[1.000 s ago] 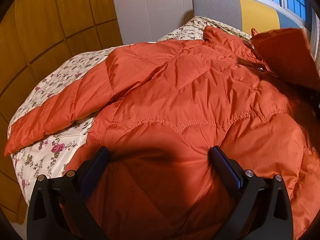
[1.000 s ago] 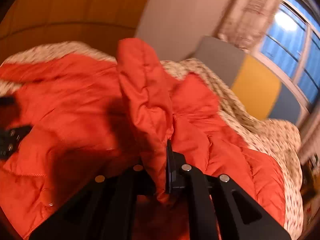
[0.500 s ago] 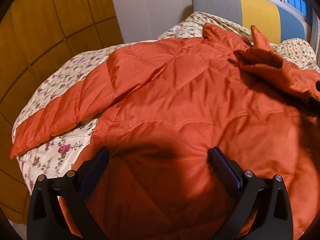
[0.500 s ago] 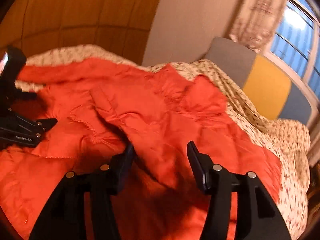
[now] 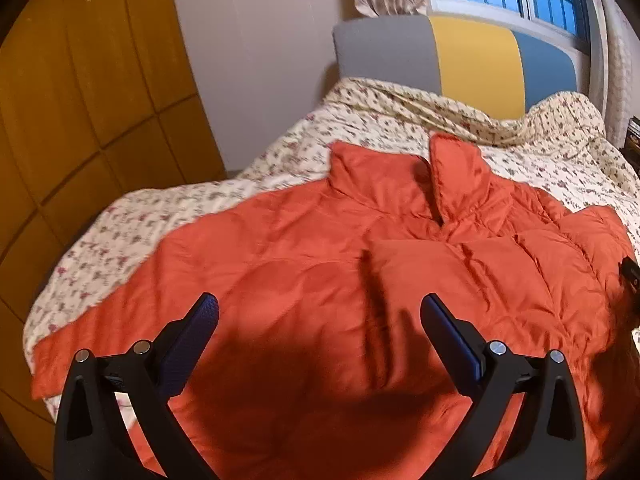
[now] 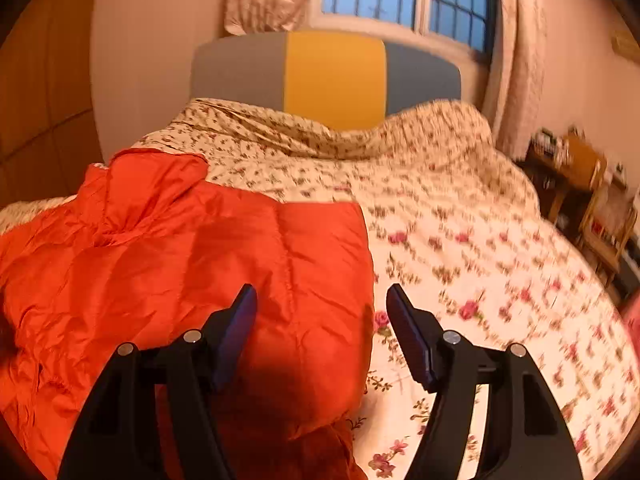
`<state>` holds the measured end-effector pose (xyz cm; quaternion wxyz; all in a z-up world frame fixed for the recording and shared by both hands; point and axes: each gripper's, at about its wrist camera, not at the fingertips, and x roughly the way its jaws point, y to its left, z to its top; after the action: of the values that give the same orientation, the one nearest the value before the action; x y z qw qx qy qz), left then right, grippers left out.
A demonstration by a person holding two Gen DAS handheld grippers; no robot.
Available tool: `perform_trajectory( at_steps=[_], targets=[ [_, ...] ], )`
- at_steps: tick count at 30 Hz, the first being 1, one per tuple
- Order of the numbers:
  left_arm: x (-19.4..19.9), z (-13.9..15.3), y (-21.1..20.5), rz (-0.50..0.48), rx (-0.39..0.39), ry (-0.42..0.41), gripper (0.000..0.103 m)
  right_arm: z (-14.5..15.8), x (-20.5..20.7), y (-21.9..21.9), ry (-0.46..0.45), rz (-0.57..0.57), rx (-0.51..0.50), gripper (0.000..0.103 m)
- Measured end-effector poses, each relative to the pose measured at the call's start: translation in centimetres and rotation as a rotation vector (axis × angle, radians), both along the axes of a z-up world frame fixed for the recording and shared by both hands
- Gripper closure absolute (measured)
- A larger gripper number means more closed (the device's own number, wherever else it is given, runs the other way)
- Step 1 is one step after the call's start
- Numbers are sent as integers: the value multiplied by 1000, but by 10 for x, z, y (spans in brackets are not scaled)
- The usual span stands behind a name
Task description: Fold large clothes
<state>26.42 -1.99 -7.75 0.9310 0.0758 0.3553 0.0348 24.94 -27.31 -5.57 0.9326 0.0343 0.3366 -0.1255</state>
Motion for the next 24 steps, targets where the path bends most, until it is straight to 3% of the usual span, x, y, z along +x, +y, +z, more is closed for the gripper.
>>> perform_trajectory(
  at_steps=[4, 8, 11, 14, 16, 17, 23, 24],
  targets=[
    [17, -16, -15, -20, 26, 41, 3, -8, -8, 0, -4, 10, 22, 37],
    [24, -27, -21, -34, 32, 63, 15, -16, -8, -4, -1, 12, 37, 37],
    [31, -36, -23, -49, 3, 92, 27, -19, -9, -4, -1, 13, 47, 36],
    [31, -40, -24, -71, -25, 98, 48, -19, -10, -3, -9, 14, 50, 34],
    [29, -42, -28, -97, -24, 93, 73, -19, -12, -3, -13, 15, 48, 34],
    [27, -42, -30, -110, -22, 88, 79, -19, -12, -3, -17, 15, 47, 34],
    [21, -37, -23, -82, -44, 55, 87, -8, -18, -4, -54, 15, 53, 34],
    [20, -37, -19, -74, -51, 51, 92, -7, -18, -5, -56, 19, 55, 34]
  ],
)
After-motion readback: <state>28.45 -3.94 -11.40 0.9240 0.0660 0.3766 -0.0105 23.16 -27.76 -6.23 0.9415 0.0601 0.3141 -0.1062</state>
